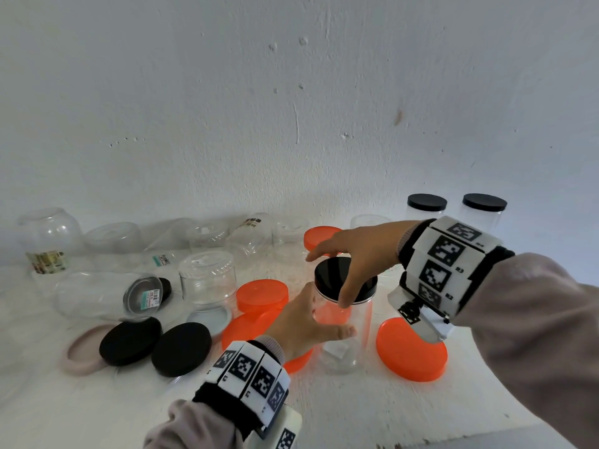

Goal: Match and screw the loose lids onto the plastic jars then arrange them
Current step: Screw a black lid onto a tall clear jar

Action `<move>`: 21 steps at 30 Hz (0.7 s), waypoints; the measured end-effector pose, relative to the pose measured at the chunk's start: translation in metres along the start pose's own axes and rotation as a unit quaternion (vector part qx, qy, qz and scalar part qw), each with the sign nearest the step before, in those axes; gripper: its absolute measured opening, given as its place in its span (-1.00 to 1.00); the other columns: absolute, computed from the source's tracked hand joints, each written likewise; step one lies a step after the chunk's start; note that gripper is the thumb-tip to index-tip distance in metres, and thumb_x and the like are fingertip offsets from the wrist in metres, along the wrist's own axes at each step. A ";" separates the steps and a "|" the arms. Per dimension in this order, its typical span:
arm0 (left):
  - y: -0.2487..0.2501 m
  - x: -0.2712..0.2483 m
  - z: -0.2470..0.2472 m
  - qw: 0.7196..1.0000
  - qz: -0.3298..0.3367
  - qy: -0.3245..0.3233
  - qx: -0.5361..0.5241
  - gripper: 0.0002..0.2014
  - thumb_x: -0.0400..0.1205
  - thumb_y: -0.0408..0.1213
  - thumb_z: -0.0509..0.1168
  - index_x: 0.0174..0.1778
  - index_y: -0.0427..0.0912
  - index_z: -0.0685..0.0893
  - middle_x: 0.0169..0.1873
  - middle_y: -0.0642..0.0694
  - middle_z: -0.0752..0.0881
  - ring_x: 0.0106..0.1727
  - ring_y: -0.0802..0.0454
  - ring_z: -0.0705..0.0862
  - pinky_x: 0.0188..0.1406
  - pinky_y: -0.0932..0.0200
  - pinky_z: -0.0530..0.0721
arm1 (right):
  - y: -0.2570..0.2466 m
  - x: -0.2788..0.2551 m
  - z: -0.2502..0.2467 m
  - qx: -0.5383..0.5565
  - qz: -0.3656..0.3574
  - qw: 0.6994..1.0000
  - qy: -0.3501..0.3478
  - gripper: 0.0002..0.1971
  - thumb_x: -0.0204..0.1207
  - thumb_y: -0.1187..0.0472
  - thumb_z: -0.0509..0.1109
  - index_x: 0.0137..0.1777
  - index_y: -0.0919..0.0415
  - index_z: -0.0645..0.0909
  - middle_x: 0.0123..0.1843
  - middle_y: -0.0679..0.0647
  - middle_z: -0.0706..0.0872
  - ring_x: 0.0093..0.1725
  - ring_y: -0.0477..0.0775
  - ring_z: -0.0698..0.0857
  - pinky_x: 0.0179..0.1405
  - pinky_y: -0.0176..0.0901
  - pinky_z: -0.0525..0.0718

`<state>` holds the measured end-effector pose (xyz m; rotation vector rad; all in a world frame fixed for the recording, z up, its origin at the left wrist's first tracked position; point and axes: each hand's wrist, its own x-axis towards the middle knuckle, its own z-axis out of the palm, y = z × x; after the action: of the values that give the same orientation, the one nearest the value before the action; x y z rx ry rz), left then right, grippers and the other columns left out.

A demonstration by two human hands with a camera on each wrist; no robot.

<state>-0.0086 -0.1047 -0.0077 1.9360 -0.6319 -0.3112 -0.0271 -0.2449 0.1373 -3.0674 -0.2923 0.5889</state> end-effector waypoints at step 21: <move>0.002 -0.001 -0.001 1.000 0.008 -0.004 0.000 -0.08 0.33 0.05 0.57 0.54 0.07 0.21 0.46 0.08 0.43 0.50 0.09 0.37 0.45 0.15 0.39 | 0.002 0.001 0.001 -0.005 -0.018 1.000 0.002 -0.24 0.26 -0.21 0.57 0.46 -0.40 0.33 0.44 -0.21 0.38 0.39 -0.02 0.43 0.28 0.01 0.55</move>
<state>-0.0100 -0.1043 -0.0056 1.9295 -0.6516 -0.3092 -0.0264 -0.2468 0.1364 -3.0652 -0.3508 0.5806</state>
